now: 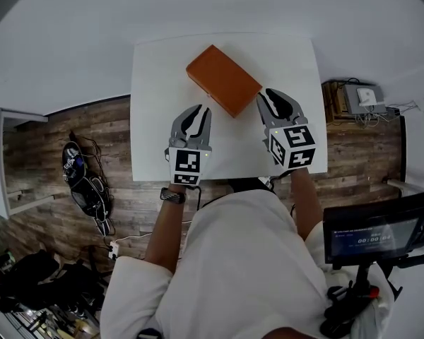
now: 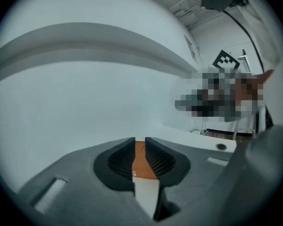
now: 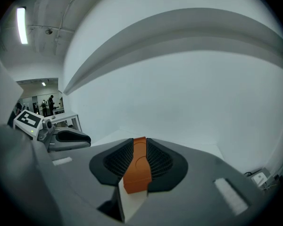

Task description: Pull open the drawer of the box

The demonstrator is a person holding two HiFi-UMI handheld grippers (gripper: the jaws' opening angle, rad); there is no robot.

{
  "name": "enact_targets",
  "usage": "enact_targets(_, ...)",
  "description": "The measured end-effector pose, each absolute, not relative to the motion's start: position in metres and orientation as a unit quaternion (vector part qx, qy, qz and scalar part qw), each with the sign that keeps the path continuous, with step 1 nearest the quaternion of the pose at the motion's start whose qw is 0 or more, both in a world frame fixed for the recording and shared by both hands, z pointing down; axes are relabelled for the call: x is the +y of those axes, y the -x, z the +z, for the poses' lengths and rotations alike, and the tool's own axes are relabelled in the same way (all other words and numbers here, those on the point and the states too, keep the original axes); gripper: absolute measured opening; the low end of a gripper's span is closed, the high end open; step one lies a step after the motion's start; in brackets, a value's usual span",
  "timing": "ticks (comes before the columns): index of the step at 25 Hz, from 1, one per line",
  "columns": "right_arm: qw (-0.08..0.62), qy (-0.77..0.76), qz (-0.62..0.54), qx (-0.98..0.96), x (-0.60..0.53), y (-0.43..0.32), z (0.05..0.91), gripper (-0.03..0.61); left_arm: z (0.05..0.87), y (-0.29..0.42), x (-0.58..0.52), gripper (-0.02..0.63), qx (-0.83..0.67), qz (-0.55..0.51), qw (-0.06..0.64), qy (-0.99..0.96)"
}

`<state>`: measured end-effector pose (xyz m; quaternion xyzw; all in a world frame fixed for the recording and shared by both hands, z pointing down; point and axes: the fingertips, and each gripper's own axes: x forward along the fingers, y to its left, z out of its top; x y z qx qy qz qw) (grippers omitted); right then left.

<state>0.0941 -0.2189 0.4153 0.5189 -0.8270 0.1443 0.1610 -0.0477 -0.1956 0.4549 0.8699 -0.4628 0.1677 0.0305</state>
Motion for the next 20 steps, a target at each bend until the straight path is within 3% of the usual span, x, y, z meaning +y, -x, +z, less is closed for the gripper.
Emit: enact_targets(20,0.256,-0.455,0.241,-0.818,-0.3,-0.088,0.536,0.16,0.577,0.063,-0.258,0.075,-0.435,0.247,0.158,-0.852)
